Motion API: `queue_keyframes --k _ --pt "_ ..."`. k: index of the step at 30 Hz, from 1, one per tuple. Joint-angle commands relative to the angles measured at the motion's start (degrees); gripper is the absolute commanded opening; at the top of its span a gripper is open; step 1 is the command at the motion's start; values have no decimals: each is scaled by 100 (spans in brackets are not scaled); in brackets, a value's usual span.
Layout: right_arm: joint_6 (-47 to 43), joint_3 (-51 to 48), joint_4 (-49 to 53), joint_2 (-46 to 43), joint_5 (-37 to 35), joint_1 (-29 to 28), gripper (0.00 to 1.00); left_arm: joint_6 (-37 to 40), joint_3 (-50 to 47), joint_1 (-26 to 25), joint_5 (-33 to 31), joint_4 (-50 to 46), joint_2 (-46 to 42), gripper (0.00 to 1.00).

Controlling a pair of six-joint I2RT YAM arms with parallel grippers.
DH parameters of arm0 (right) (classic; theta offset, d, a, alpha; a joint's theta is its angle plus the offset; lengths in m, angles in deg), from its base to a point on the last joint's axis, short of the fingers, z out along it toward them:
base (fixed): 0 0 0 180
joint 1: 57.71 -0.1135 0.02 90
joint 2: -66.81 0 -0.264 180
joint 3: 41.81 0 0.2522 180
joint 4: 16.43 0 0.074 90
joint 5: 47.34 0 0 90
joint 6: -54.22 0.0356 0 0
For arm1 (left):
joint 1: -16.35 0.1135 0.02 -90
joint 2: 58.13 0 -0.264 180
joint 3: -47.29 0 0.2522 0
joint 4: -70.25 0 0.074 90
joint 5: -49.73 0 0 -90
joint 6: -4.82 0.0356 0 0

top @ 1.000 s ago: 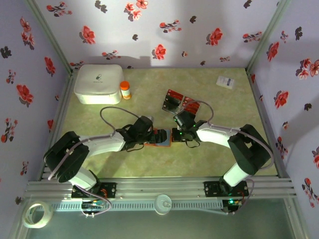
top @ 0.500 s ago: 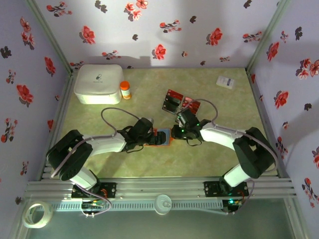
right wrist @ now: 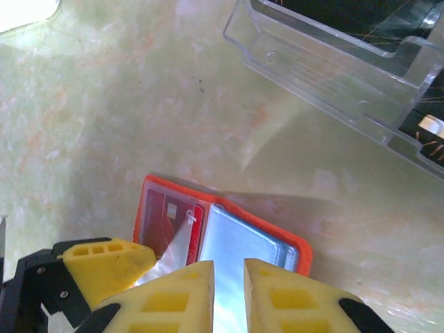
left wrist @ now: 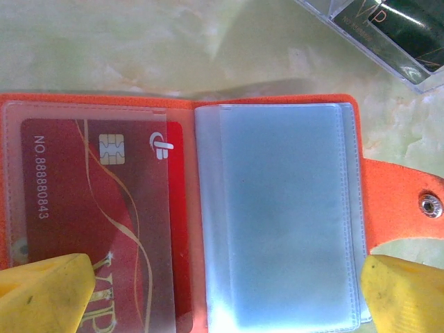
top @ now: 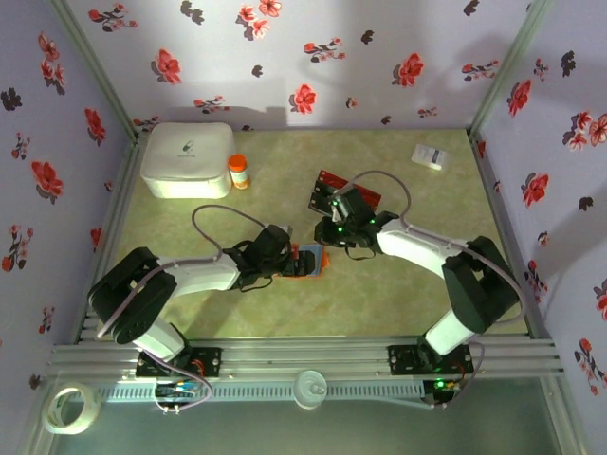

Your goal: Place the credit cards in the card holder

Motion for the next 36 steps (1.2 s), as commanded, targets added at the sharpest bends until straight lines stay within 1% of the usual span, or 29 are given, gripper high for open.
queue_keyframes --k 1,6,13,16,20,23,30,36 --pt "130 150 -28 315 238 17 15 120 -168 16 -203 -227 78 100" --pt "158 74 -116 562 289 -27 12 103 -208 14 -222 -231 50 100" --pt "45 -7 -89 888 219 -27 11 111 -178 10 -215 -255 33 100" --pt "-12 -13 -70 1025 184 -27 10 116 -69 12 -251 -486 -44 100" --pt "-32 -56 -101 1119 175 -26 10 232 208 21 -449 -1024 -49 100" --pt "-30 -52 -105 1150 175 -27 9 330 272 14 -494 -1129 45 100" --pt "-28 -28 -115 1218 205 -27 8 376 116 16 -524 -947 250 100" --pt "53 156 -255 1408 509 -109 7 400 -2 21 -522 -796 288 100"
